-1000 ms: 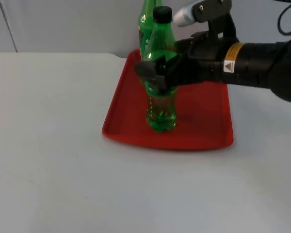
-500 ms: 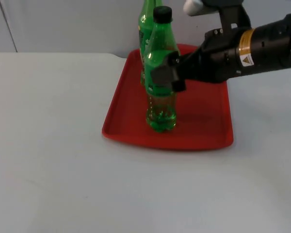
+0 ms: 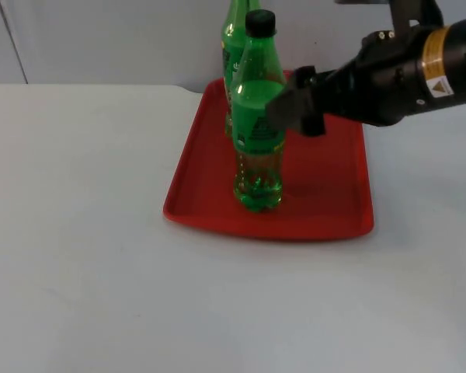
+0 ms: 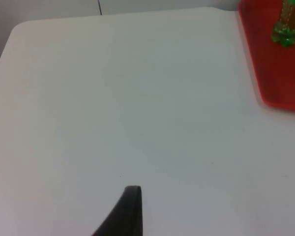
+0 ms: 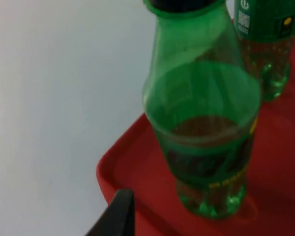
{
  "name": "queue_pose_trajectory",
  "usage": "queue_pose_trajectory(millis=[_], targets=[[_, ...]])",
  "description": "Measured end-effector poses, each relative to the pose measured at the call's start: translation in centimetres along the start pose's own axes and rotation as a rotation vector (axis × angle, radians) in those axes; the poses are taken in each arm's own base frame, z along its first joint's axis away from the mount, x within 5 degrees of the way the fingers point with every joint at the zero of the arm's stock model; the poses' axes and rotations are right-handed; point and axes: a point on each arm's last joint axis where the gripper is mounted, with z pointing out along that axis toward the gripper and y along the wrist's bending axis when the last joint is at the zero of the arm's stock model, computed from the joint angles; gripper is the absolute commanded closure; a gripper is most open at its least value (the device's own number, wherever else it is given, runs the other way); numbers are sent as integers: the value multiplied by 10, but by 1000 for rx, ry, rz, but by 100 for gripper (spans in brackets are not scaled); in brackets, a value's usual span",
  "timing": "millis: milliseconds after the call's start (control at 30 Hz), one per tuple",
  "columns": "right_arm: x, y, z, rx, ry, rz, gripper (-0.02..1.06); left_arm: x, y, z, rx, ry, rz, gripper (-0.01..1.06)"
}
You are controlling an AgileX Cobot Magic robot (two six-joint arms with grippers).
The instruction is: Place the bottle upright on the tray.
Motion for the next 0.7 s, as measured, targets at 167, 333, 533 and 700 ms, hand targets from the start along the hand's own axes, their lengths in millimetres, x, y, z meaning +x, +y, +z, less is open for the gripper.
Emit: queue_pose_trajectory(millis=[167,333,533,700], targets=[[5,2,-20,15,34,-40,-1,0,0,0,0,0,0,0],[2,4,-33,9,46,-92,-1,0,0,0,0,0,0,0],[-12,8,-49,8,5,-199,-1,0,0,0,0,0,0,0],[-30,2,-69,32,-70,3,-1,0,0,0,0,0,0,0]])
